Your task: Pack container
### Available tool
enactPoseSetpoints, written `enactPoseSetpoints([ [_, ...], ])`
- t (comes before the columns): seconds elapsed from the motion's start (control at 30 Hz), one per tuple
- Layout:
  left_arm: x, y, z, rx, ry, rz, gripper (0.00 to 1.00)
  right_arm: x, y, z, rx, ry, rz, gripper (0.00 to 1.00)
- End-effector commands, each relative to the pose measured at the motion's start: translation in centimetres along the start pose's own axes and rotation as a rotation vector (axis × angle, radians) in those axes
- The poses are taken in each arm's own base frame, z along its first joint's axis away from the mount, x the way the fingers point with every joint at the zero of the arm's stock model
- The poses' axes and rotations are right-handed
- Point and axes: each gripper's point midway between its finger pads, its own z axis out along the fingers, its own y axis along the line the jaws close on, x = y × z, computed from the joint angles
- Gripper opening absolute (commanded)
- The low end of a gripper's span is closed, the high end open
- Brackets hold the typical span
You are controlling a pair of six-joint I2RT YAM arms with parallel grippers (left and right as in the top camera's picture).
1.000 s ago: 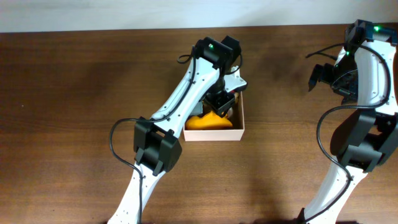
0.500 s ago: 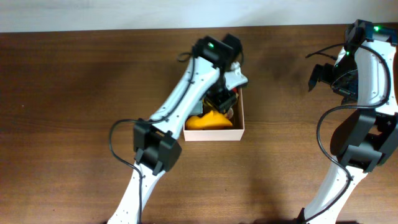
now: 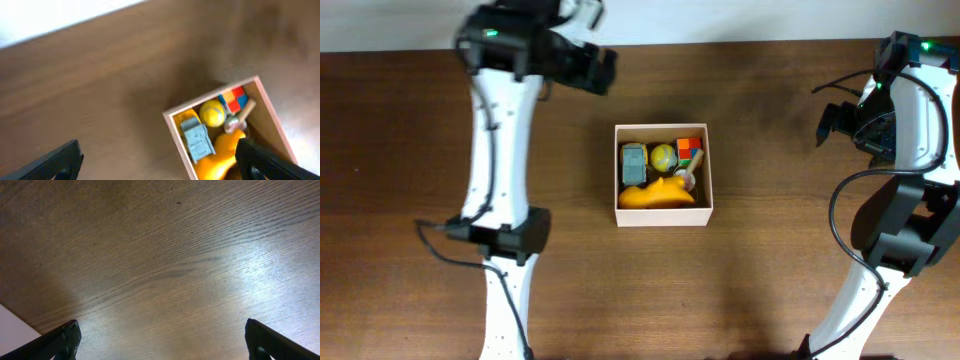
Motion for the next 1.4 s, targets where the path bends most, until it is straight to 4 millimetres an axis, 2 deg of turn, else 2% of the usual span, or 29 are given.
enactPoseSetpoints([
  [0.0,-0.5,0.5,-2.1,-0.01,-0.047,-0.042,0.99,0.0,0.2,-0.5,-0.004,-0.015,-0.011,0.99],
  [0.13,-0.4,0.7,-1.8,-0.012,-0.038,-0.046,0.99,0.0,0.2,-0.5,-0.004,-0.015,-0.011,0.99],
  [0.23,-0.3,1.7,-2.0,-0.071,-0.036,-0.029,0.99,0.0,0.2,-0.5,-0.004,-0.015,-0.011,0.99],
  [0.37,-0.6,1.7,-3.5,-0.081,-0.064,0.008,0.99,0.0,0.2,-0.5,-0.004,-0.015,-0.011,0.99],
  [0.47,-1.0,1.9,-6.7,-0.103,-0.125,0.006,0.99,0.0,0.2,-0.5,-0.004,-0.015,-0.011,0.99],
  [0.57,-1.2,3.1,-11.2,-0.18,-0.203,-0.007,0.99,0.0,0.2,-0.5,-0.004,-0.015,-0.011,0.99],
  [0.63,-0.9,4.2,-16.7,-0.246,-0.299,-0.025,0.99,0.0,0.2,-0.5,-0.004,-0.015,-0.011,0.99],
  [0.77,0.3,4.7,-23.0,-0.303,-0.404,-0.048,0.99,0.0,0.2,-0.5,-0.004,-0.015,-0.011,0.99],
  [0.87,1.3,4.9,-26.0,-0.34,-0.444,-0.043,0.99,0.0,0.2,-0.5,-0.004,-0.015,-0.011,0.99],
  [0.93,1.2,5.0,-27.4,-0.358,-0.478,-0.039,0.99,0.0,0.2,-0.5,-0.004,-0.015,-0.011,0.99],
  [1.07,0.8,4.8,-28.5,-0.373,-0.538,-0.019,0.99,0.0,0.2,-0.5,-0.004,-0.015,-0.011,0.99],
  [1.17,1.0,4.7,-28.2,-0.371,-0.589,-0.007,0.99,0.0,0.2,-0.5,-0.004,-0.015,-0.011,0.99],
  [1.27,2.2,4.8,-26.6,-0.375,-0.629,0.001,0.99,0.0,0.2,-0.5,-0.004,-0.015,-0.011,0.99],
  [1.37,4.7,5.0,-23.8,-0.383,-0.673,0.01,0.99,0.0,0.2,-0.5,-0.004,-0.015,-0.011,0.99],
])
